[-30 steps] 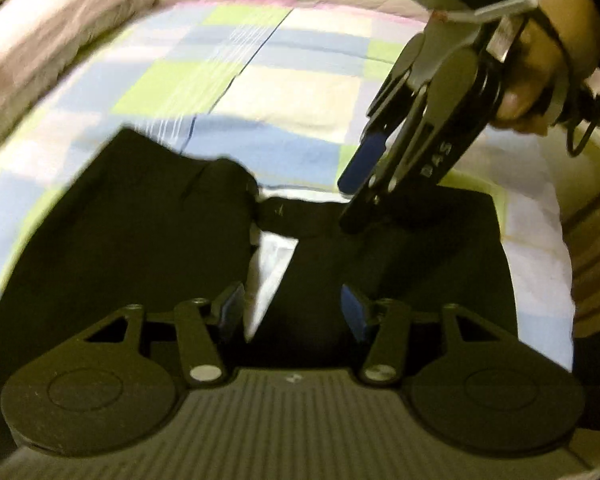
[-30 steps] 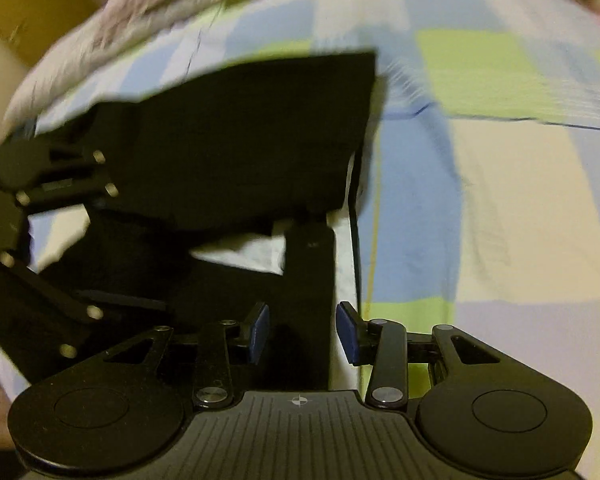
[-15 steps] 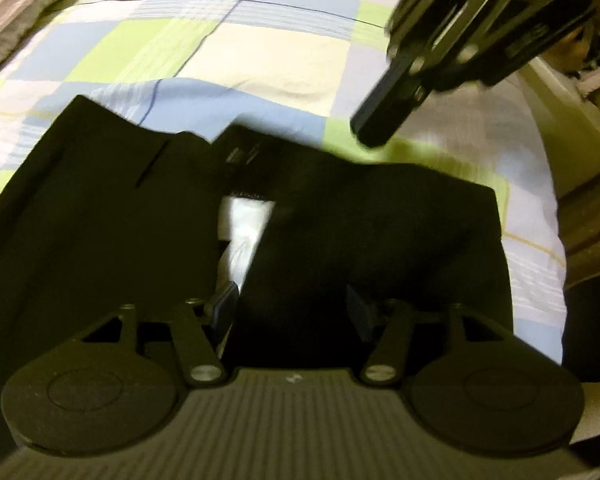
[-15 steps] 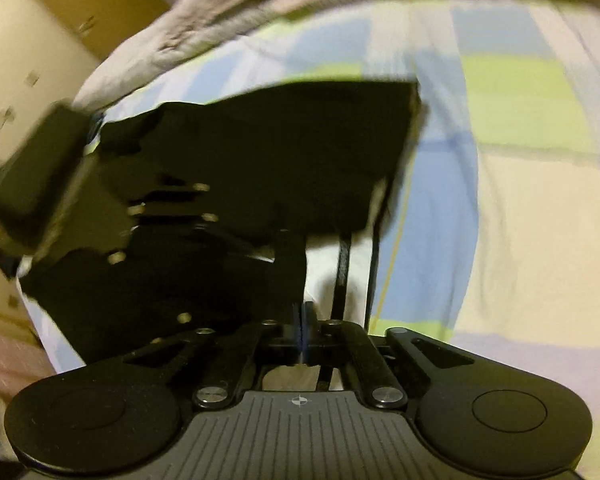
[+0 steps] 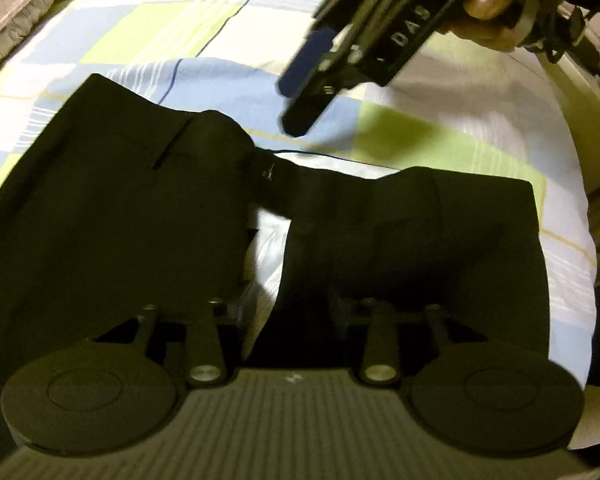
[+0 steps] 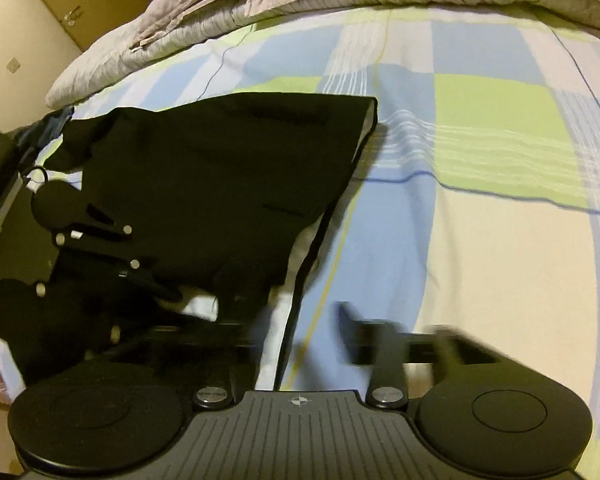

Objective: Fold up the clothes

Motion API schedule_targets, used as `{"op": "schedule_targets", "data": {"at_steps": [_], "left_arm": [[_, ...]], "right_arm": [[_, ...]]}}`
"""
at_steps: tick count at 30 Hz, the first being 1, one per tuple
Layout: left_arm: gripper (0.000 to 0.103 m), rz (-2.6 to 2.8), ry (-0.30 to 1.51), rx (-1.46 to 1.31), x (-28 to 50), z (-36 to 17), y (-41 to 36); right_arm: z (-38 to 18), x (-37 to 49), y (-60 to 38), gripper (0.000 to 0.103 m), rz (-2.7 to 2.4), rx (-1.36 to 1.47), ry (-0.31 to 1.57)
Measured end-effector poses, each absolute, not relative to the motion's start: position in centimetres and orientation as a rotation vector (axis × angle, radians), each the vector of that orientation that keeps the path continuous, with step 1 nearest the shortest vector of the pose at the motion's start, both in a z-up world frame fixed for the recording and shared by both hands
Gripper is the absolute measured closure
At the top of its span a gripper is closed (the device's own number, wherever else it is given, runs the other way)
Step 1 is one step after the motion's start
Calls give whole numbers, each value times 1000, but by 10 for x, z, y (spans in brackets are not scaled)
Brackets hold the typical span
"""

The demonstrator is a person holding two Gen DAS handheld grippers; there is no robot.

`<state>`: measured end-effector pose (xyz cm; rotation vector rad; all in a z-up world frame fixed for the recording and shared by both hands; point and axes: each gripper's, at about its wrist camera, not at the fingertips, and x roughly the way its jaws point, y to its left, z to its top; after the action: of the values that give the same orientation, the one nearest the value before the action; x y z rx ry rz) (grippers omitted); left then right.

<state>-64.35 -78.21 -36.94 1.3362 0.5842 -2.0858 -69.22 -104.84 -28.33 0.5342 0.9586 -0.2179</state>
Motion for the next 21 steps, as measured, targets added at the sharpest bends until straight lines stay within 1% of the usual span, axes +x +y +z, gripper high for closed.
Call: {"op": "schedule_targets", "data": {"at_steps": [1,3,4,5,6,9,13,15,18,19,21], "left_arm": [[64,-2084,596,1332,-644,-371,-784],[66,-2084,618,1332,-645,-371,-785],[75,-2086,626,1335,-645,-369,-784],[97,-2100,631,1339,-645,-366,-781],[103,-2115,633,1342,-645,-362,-778],[103,-2172,474,1287,-641,-333,-750],[103,-2197,355,1203,-626,-302,-713],[103,-2194,321,1192,-623,-294,-703],[103,-2188,317,1191,-619,-290,-692],[103,-2186,319,1190,-618,-289,-690],[103,-2178,309,1176,-620,-285,-687]], "right_arm": [[-284,-690,-1050,54,-209,533,957],[-285,-689,-1052,54,-187,532,956],[-285,-689,-1053,54,-175,532,955],[-285,-690,-1054,54,-163,532,954],[-286,-689,-1055,54,-155,532,954],[-289,-685,-1058,54,-141,532,946],[-296,-676,-1065,54,-96,550,908],[-302,-668,-1066,54,-46,552,883],[-309,-658,-1067,55,17,581,860],[-309,-656,-1069,63,30,611,860],[-308,-656,-1076,90,51,705,879]]}}
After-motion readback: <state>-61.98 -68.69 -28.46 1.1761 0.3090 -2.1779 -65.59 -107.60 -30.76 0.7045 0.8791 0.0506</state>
